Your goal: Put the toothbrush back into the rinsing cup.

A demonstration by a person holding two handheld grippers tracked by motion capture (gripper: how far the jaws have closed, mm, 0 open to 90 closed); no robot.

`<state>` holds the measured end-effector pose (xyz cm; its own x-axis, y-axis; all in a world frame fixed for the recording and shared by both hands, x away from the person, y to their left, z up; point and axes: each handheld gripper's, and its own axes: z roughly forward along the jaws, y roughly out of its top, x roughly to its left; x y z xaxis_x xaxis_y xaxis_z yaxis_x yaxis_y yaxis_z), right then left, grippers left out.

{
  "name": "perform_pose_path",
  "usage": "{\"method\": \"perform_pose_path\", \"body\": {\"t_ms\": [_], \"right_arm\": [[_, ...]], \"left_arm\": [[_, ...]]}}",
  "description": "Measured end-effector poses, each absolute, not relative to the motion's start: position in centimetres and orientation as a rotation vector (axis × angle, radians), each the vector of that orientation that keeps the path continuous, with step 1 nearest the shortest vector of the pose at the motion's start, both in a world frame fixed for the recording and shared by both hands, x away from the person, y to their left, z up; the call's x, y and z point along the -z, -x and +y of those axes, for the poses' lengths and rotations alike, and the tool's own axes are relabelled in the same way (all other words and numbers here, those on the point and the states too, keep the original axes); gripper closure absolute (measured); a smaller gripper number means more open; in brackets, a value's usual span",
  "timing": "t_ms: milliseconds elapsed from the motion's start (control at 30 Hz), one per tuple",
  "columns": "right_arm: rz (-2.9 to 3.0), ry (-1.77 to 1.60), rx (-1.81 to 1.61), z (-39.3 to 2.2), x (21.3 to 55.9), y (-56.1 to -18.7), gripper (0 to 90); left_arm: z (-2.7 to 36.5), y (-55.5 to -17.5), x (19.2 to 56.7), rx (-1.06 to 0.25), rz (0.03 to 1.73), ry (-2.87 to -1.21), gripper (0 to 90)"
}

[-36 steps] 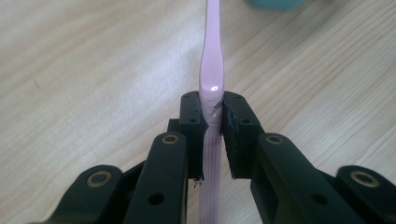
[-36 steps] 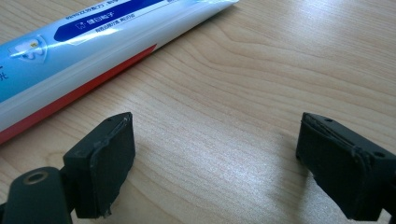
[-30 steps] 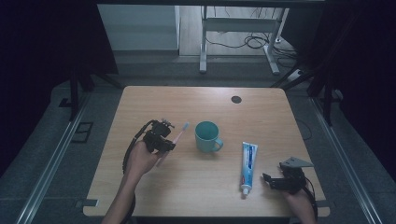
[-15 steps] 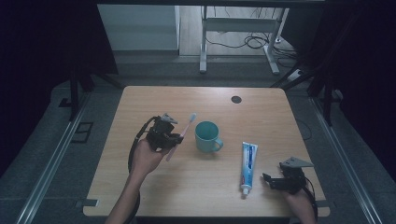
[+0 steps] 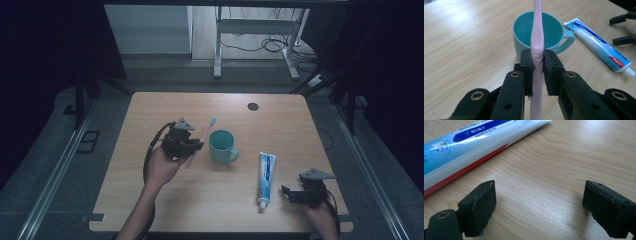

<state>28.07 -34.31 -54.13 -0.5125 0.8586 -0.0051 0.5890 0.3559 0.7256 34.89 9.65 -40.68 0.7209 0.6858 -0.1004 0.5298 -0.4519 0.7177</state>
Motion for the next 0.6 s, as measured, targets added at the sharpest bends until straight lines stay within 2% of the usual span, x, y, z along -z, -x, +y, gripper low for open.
{"method": "perform_pose_path", "body": {"t_ms": [600], "right_arm": [[2.238, -1.265, -0.959, -34.31, 54.14, -28.08, 11.8]], "left_arm": [[8.70, -34.81, 40.13, -0.284, 0.884, -2.113, 78.9]]}}
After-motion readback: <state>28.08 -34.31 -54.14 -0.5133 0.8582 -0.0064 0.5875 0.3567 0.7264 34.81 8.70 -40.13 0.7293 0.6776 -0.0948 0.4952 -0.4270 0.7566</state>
